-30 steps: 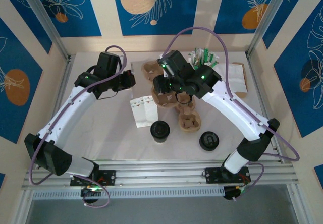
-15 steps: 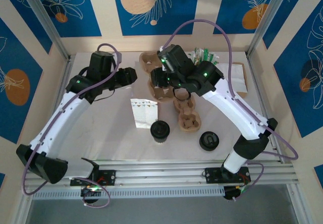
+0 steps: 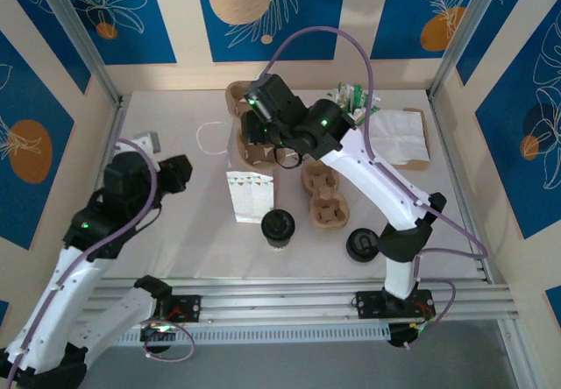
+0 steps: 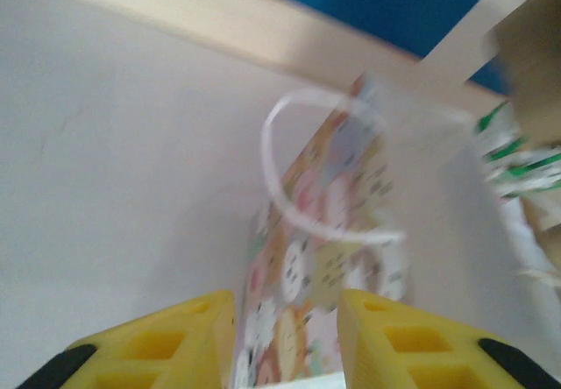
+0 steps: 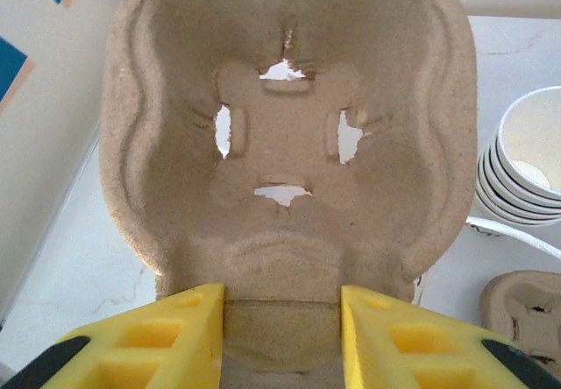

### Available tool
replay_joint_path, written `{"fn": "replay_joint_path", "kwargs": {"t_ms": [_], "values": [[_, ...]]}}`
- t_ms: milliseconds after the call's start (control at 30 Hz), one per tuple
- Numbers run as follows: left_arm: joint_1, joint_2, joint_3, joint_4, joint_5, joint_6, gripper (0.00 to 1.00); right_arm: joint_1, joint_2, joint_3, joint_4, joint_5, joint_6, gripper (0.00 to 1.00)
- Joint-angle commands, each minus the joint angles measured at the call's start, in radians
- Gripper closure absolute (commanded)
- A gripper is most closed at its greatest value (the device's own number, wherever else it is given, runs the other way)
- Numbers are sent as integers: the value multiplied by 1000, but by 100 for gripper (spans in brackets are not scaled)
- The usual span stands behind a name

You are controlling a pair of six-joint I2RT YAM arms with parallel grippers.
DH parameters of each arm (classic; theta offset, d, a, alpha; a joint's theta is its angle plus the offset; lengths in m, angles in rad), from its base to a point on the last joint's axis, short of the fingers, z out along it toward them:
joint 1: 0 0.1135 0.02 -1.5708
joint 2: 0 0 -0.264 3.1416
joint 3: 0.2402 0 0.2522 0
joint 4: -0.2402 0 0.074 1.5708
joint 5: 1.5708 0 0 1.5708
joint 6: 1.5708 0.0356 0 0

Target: Pack the takeout coffee

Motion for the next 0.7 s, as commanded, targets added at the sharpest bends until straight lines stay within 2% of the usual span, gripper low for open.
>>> {"fn": "replay_joint_path", "kwargs": {"t_ms": [0, 200, 300, 433, 667], "values": [[-5, 20, -148, 53, 7, -105, 68, 11, 31, 56, -3, 70, 57, 63], [-5, 47, -315, 232, -5, -112, 67, 17, 81, 98, -10, 108, 85, 63], [-5, 63, -397, 344, -12, -122, 61, 24, 105, 114, -13, 125, 83, 63], [-5, 95, -477, 514, 73, -128, 55, 31, 132, 137, -41, 167, 89, 63], [-5, 163, -555, 720, 212, -172, 51, 24, 165, 160, -80, 182, 88, 63]]}}
